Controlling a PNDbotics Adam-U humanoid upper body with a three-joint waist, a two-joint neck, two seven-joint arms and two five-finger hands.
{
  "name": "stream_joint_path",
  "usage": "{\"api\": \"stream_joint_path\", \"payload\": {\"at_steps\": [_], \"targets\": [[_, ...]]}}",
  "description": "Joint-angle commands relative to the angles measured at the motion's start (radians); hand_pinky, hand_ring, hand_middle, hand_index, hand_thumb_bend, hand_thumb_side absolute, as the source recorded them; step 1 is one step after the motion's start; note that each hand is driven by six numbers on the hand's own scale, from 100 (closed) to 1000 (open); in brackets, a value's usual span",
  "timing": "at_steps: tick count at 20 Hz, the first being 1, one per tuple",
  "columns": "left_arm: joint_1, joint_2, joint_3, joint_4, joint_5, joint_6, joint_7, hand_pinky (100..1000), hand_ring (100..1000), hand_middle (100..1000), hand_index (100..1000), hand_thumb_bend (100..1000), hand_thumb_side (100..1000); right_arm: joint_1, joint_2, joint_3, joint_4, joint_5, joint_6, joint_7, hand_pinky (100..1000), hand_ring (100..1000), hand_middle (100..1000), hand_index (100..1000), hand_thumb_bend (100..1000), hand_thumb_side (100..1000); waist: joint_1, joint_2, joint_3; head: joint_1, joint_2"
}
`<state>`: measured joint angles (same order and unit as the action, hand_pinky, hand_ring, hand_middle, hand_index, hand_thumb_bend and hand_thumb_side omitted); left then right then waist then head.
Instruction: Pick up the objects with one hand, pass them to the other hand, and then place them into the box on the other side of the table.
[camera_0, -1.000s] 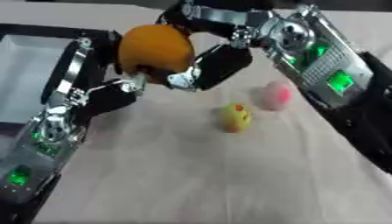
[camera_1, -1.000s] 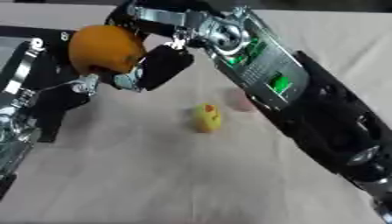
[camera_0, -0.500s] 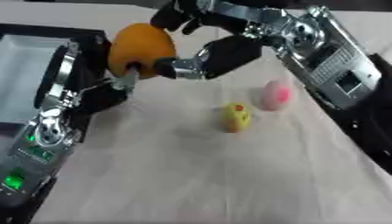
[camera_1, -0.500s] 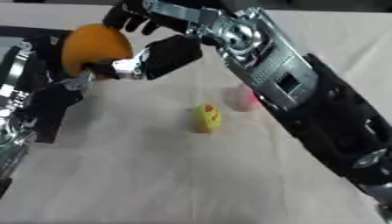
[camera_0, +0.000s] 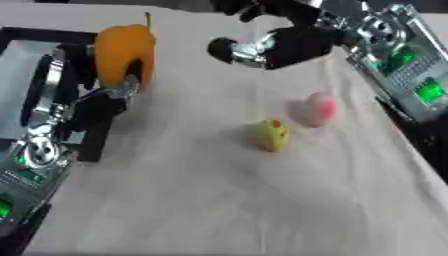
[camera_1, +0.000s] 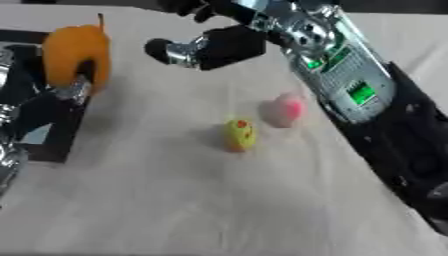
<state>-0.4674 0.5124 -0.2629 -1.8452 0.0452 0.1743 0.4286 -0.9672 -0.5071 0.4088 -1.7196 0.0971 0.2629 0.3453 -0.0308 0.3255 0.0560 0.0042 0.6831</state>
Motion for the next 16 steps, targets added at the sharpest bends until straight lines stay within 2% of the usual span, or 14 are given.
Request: {"api": "stream_joint_path", "payload": {"at_steps": [1, 7, 16], "targets": [[0.009, 0.055, 0.042, -0.023, -0.005, 0.003, 0.028, 401, 326, 100, 247, 318, 100, 0.004, -0.058, -0.045, -0.008, -0.011, 0.003, -0.043, 860, 875, 807, 849, 434, 508, 0.02, -0.02, 0.0, 0.023, -0.007], [0.086, 0.133, 0.127, -0.022, -0.019, 0.04, 0.1, 400, 332, 100, 247, 337, 100, 0.047, -0.117, -0.082, 0.011, -0.007, 0.008, -0.094, 857, 871, 802, 845, 432, 512, 0.023, -0.017, 0.004, 0.08, -0.013], [0.167, 0.207, 0.214, 0.021, 0.0, 0.18, 0.14, 420, 369, 115, 289, 316, 100, 0.082, -0.169, -0.122, 0.023, -0.008, 0.015, -0.144, 856, 871, 803, 843, 420, 513, 0.016, -0.017, 0.011, 0.115, -0.015]]}}
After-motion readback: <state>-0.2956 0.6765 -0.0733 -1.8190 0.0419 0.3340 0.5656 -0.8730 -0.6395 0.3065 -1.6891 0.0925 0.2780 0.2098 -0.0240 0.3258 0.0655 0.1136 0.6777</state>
